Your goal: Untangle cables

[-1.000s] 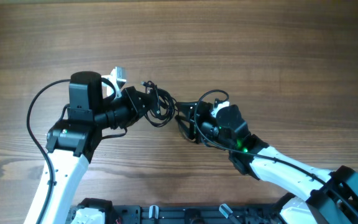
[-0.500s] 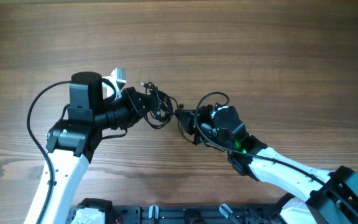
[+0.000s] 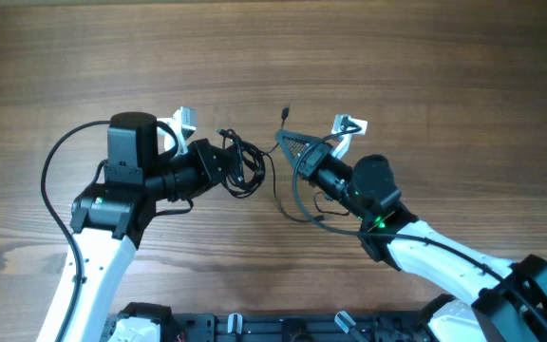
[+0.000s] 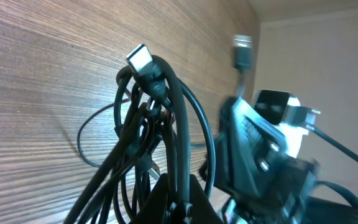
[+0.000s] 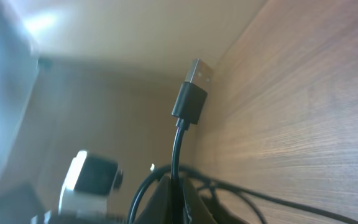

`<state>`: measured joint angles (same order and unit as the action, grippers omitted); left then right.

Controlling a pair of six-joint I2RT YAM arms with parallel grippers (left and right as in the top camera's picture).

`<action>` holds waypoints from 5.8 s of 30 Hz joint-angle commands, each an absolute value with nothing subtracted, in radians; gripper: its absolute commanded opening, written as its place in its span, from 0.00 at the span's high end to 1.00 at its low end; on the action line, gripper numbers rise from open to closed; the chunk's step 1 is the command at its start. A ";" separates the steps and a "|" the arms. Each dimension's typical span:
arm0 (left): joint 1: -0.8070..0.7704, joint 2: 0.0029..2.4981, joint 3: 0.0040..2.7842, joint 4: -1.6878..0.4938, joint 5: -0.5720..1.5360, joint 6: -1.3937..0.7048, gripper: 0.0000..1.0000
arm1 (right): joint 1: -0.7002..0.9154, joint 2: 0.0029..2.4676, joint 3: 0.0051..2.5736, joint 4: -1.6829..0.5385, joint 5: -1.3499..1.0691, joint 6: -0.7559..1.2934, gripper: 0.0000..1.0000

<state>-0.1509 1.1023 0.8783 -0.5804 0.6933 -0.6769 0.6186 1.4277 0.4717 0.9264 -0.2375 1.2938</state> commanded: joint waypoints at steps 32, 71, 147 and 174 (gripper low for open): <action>-0.244 1.174 0.897 -0.341 0.773 -0.851 0.96 | 0.678 1.406 0.477 0.642 -0.440 0.744 0.62; -0.046 1.174 0.897 -0.688 0.593 -1.863 0.96 | 0.975 1.457 0.476 0.611 0.065 1.166 0.58; 0.009 1.174 0.897 -0.697 0.619 -1.789 0.96 | 0.861 1.366 0.476 0.379 -0.050 0.989 0.29; 0.009 1.174 0.897 -0.516 0.849 -1.743 0.96 | 0.736 1.320 0.476 0.423 -0.264 1.110 0.37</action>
